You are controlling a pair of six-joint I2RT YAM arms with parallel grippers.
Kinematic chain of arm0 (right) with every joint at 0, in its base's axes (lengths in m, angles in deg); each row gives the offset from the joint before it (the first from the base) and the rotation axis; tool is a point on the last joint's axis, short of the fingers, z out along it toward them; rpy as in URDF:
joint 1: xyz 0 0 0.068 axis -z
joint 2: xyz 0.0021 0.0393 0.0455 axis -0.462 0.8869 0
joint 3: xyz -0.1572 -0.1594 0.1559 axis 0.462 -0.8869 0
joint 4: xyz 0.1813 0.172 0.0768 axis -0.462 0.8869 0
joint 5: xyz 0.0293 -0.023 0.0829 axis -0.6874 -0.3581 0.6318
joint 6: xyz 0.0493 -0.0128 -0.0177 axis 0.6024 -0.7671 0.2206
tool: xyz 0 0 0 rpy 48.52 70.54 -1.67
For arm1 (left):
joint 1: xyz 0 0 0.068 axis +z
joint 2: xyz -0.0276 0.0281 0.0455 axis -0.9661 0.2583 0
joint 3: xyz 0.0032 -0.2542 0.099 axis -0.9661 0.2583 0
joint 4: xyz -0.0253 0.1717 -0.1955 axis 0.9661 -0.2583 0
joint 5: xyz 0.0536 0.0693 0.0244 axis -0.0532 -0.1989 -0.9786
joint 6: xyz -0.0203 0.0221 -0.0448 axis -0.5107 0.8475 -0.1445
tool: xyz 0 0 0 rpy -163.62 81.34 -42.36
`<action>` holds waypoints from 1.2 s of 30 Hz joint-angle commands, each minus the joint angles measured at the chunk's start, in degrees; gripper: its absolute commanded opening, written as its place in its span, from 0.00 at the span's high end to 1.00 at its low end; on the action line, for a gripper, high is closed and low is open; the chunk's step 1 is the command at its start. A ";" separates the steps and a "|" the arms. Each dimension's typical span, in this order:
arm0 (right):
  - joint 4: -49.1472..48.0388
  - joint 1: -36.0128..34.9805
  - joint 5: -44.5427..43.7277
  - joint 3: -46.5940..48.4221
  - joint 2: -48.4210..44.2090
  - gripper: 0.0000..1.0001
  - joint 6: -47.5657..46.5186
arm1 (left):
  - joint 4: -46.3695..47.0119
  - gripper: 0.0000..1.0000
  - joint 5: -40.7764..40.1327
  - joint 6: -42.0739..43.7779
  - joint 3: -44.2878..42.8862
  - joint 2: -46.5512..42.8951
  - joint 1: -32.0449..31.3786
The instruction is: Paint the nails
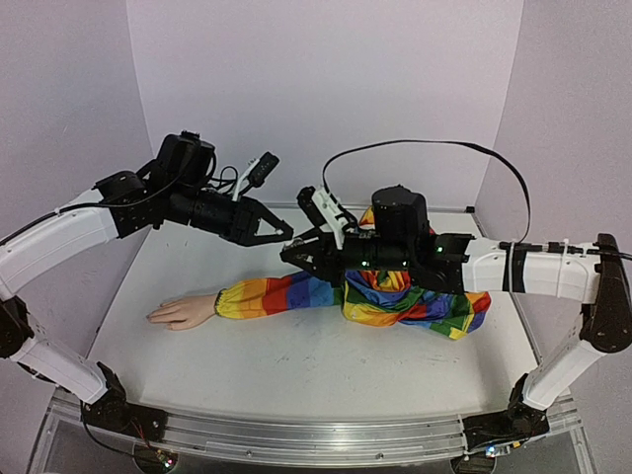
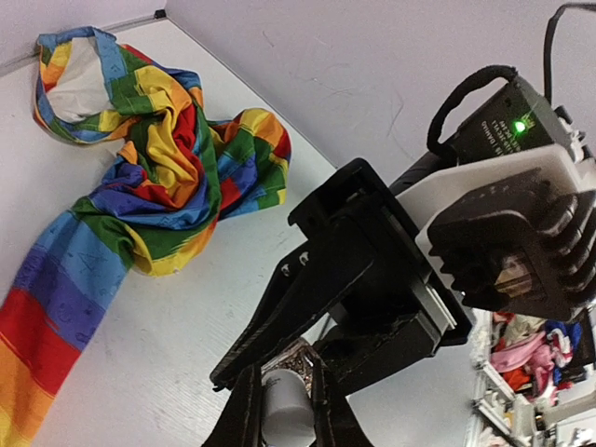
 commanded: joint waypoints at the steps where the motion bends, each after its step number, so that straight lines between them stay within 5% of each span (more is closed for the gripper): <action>1: -3.55 -0.60 -3.16 3.32 0.23 0.98 -0.08 | -2.33 0.94 -3.91 1.89 -3.69 0.37 -2.01; 6: -1.38 -0.02 -11.04 0.94 0.89 0.34 -0.50 | -7.39 1.00 -22.83 2.84 -2.27 -2.08 -2.12; 11: 0.40 2.37 -13.91 -2.57 -0.09 0.09 2.03 | -10.58 1.00 -33.10 0.50 2.41 -4.29 1.09; 27: 1.03 5.22 -17.85 -7.49 -4.68 0.06 4.10 | -15.42 1.00 -48.85 -14.61 28.50 -16.77 39.70; 36: 1.17 5.35 -19.50 -8.17 -6.22 0.06 5.56 | -14.39 1.00 -60.91 -30.22 40.12 -21.23 43.30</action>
